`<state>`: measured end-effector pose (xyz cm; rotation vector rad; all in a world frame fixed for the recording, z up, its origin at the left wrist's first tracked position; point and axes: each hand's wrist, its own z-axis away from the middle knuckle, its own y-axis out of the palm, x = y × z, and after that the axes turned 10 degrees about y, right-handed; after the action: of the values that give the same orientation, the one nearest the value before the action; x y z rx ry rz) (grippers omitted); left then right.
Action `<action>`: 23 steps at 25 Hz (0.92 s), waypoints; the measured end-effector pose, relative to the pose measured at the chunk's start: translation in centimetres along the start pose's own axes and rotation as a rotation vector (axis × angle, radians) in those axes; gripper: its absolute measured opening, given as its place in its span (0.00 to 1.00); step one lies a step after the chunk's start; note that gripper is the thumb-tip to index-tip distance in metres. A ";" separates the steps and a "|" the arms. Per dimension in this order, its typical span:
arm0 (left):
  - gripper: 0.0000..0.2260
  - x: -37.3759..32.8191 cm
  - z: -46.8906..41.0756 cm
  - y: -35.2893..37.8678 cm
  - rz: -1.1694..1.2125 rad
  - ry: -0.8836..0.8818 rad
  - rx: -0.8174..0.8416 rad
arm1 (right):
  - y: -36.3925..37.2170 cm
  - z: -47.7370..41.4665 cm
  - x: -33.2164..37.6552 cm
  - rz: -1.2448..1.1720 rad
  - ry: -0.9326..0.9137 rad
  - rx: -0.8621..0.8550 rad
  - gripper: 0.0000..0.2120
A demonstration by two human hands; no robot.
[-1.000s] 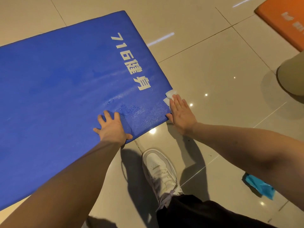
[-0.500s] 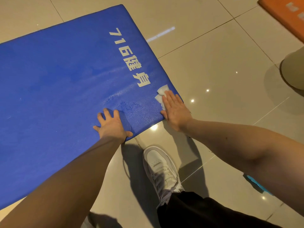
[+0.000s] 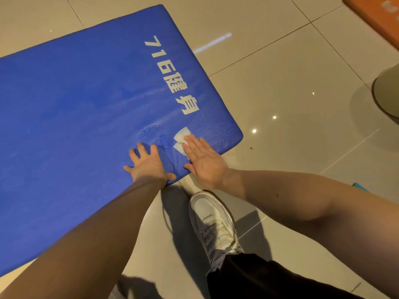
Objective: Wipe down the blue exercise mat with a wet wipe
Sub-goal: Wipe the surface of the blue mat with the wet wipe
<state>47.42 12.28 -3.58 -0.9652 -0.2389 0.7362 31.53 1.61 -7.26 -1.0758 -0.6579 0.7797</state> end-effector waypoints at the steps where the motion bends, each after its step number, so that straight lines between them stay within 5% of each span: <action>1: 0.49 0.0 0.0 0.0 0.005 0.002 0.006 | -0.2 -0.4 -1.1 0.008 -0.003 -0.020 0.31; 6: 0.49 -0.1 0.0 -0.2 0.020 -0.010 0.021 | -2.0 -2.3 -6.8 -0.037 0.330 -0.048 0.32; 10: 0.49 -0.4 0.1 -0.3 0.019 -0.028 0.037 | -2.6 -3.5 -4.6 -0.133 0.545 -0.033 0.33; 17: 0.47 -0.4 0.0 0.5 -0.079 -0.064 -0.036 | -0.8 -1.4 1.2 0.030 -0.051 0.038 0.32; 19: 0.46 -0.1 0.2 0.4 -0.072 -0.043 -0.038 | -1.4 -2.2 -0.5 -0.002 -0.073 0.011 0.34; 23: 0.46 0.2 0.5 0.3 -0.031 0.007 -0.037 | -3.0 -4.4 -6.3 -0.029 0.195 -0.018 0.32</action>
<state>47.20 12.87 -3.56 -0.9974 -0.2610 0.7021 32.13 -6.62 -6.58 -1.1400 -0.5142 0.6353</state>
